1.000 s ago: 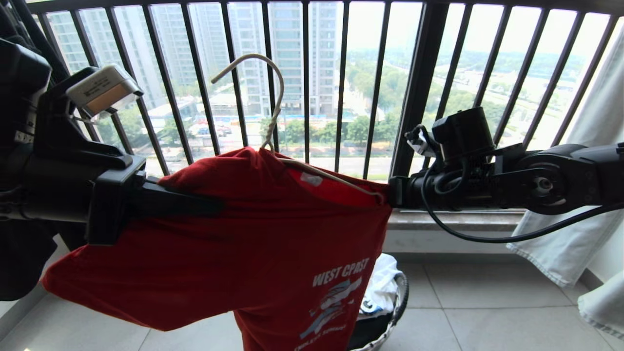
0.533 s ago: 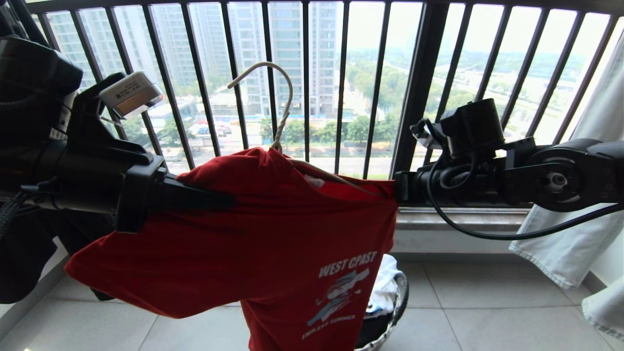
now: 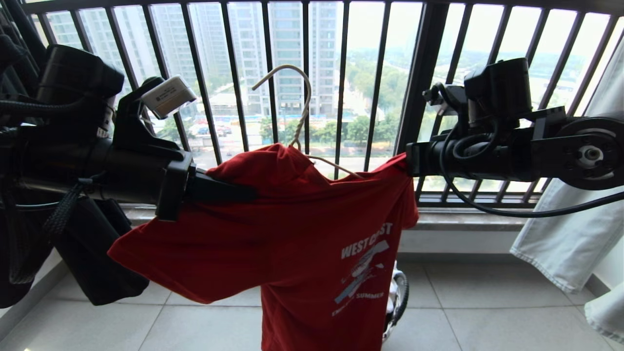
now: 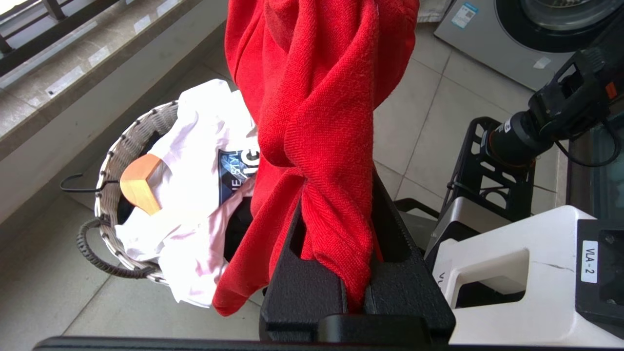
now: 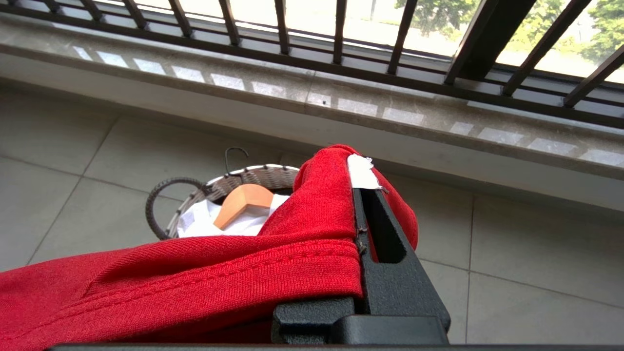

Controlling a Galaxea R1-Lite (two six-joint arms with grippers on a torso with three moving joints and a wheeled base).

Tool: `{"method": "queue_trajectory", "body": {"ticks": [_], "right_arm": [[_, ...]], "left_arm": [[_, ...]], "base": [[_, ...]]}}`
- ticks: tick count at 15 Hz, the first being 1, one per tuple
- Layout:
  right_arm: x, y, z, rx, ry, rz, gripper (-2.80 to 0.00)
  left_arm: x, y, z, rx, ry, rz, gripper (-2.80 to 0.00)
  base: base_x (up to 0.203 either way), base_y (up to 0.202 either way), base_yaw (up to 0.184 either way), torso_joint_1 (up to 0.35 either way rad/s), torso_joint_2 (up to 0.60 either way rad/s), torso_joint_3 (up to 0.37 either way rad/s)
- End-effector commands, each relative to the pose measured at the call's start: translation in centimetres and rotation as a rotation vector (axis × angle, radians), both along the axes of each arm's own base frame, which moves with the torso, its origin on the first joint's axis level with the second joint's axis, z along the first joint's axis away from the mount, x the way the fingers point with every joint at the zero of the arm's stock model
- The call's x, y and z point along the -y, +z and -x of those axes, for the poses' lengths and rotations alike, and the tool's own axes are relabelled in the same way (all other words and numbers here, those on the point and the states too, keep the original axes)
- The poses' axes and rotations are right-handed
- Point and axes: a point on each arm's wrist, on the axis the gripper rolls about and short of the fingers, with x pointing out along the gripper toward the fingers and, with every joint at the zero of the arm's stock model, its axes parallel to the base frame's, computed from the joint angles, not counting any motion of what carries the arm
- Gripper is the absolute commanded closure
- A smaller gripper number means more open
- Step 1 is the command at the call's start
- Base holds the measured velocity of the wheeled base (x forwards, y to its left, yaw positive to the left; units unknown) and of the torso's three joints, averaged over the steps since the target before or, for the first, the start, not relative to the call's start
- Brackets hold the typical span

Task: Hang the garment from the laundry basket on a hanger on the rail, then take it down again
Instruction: Hang the clothes on the clothes rack

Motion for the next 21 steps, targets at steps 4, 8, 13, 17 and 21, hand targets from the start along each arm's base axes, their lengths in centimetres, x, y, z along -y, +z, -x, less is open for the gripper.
{"method": "queue_trajectory", "body": {"ticks": [4, 8, 13, 17, 21], "right_arm": [[0.3, 2.9, 0.7, 0.025, -0.018, 0.044, 0.0], [0.1, 5.3, 1.1, 0.084, -0.06, 0.04, 0.0], [-0.7, 8.0, 1.8, 0.178, -0.042, -0.008, 0.0], [-2.2, 8.5, 1.3, 0.207, -0.012, -0.028, 0.0], [-4.5, 8.3, 0.9, 0.219, -0.021, -0.02, 0.0]], "left_arm": [[1.0, -1.0, -2.8, 0.027, -0.004, 0.031, 0.0], [2.1, -1.1, -4.2, 0.053, 0.003, 0.104, 0.0], [2.3, -1.4, -5.1, 0.13, 0.034, 0.267, 0.0], [2.7, -3.0, -7.0, 0.103, 0.059, 0.421, 0.0], [2.8, -4.3, -8.4, 0.096, 0.119, 0.431, 0.0]], "base": [[0.0, 0.0, 0.0, 0.0, 0.0, 0.0], [0.0, 0.0, 0.0, 0.0, 0.0, 0.0], [0.0, 0.0, 0.0, 0.0, 0.0, 0.0], [0.0, 0.0, 0.0, 0.0, 0.0, 0.0], [0.0, 0.0, 0.0, 0.0, 0.0, 0.0]]}}
